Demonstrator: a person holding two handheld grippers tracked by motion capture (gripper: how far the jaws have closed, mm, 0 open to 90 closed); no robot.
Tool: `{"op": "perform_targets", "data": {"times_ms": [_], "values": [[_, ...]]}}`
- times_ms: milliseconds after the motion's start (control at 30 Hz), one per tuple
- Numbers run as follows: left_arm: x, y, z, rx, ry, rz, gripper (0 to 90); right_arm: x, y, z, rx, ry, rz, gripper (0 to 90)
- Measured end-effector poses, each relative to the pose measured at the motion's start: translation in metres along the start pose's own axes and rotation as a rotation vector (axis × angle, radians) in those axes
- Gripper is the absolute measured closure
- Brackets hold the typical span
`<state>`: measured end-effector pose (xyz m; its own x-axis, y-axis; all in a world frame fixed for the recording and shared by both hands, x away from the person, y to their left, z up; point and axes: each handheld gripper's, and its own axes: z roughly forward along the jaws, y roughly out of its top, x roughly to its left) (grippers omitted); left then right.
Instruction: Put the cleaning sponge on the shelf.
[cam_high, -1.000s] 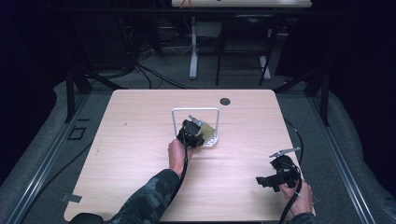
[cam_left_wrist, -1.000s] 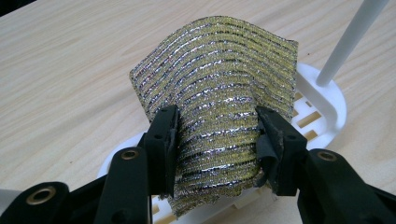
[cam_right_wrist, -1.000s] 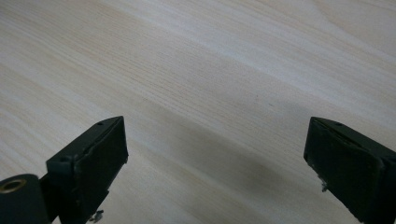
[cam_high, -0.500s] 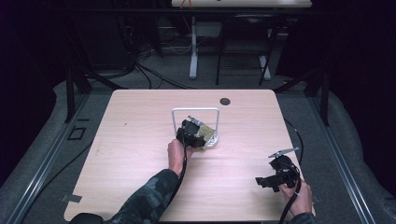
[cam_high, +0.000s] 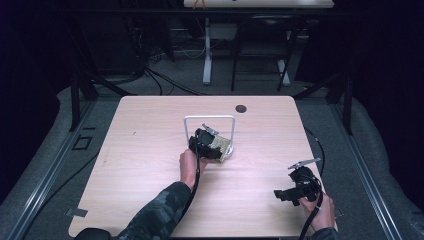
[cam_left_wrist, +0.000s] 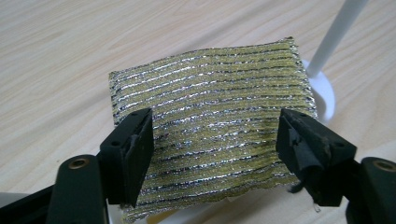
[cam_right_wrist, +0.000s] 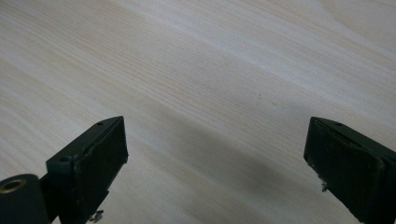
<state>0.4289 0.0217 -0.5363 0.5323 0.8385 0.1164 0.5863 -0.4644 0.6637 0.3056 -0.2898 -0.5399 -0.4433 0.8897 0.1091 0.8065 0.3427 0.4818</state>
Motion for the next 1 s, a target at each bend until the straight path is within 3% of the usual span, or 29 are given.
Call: {"op": "perform_targets", "data": {"times_ms": [433, 800, 1000], "values": [[0.000, -0.001, -0.034, -0.012, -0.065, 0.075, 16.2, 0.002, 0.002, 0.000, 0.005, 0.000, -0.010, 5.6], [0.014, -0.013, -0.074, -0.017, -0.094, 0.124, 12.5, 0.007, 0.002, -0.002, 0.006, -0.011, -0.010, 5.7], [0.027, -0.023, -0.090, -0.008, -0.094, 0.124, 10.2, 0.004, 0.002, -0.002, 0.001, -0.013, -0.009, 5.7]]}}
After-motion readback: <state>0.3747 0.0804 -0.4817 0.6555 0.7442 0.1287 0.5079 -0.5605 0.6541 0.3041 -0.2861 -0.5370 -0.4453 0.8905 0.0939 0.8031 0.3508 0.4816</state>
